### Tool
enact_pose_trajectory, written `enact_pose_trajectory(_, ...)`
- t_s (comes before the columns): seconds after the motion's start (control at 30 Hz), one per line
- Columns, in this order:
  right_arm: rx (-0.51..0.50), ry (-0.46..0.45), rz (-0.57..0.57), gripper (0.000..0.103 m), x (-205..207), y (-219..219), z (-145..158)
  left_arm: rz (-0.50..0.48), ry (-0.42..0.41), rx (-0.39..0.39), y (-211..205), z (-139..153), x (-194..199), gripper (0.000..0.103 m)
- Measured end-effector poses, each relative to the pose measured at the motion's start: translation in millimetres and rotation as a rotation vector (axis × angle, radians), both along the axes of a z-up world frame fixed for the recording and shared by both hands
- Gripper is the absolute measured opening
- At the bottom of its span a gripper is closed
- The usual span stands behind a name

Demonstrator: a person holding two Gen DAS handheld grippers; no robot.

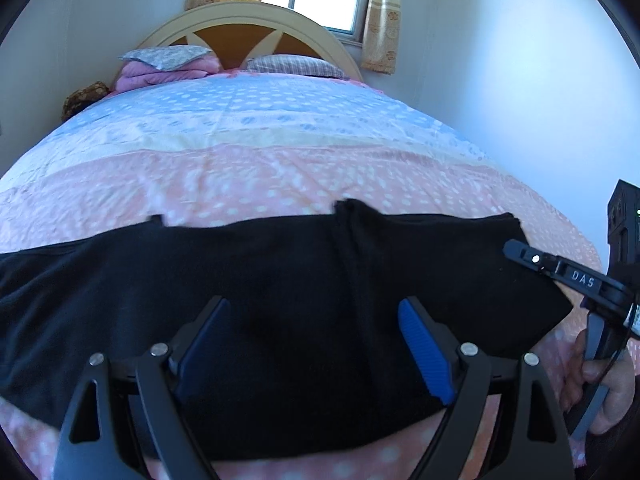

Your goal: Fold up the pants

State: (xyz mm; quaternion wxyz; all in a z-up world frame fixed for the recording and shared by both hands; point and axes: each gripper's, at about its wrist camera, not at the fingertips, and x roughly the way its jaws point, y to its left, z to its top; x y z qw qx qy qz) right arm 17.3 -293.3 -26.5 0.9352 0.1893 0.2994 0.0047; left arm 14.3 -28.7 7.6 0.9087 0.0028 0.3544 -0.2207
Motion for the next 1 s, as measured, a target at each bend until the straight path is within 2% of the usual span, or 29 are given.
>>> enact_pose_trajectory(0.13,-0.079,-0.012,-0.011,0.014,-4,11,8,0.124,-0.010,0.000,62,10,-9,0.089)
enact_pose_trajectory(0.23,-0.036,-0.125,0.043,0.014,-17,21,21,0.284,-0.033,-0.005,118,15,-17,0.089)
enact_pose_trajectory(0.3,-0.025,-0.153,0.078,0.015,-19,28,23,0.422,-0.043,-0.044,160,16,-24,0.089)
enact_pose_trajectory(0.37,-0.043,-0.123,0.105,0.024,-14,37,19,0.550,-0.046,-0.094,192,12,-30,0.089)
enact_pose_trajectory(0.43,-0.061,-0.050,0.123,0.027,-3,44,9,0.658,-0.030,-0.155,215,3,-33,0.088)
enact_pose_trajectory(0.5,-0.062,-0.034,0.119,0.028,0,46,5,0.743,0.001,-0.217,232,-8,-31,0.088)
enact_pose_trajectory(0.63,-0.059,-0.039,0.125,0.029,1,45,4,0.834,0.087,-0.285,246,-29,-23,0.087)
enact_pose_trajectory(0.8,-0.056,-0.039,0.126,0.030,0,46,3,0.840,0.048,-0.293,249,-33,-18,0.087)
enact_pose_trajectory(0.9,-0.049,-0.038,0.128,0.030,1,45,3,0.844,0.053,-0.383,264,-35,-12,0.087)
enact_pose_trajectory(1.0,-0.045,-0.038,0.129,0.030,1,44,2,0.843,0.040,-0.470,276,-34,-6,0.078)
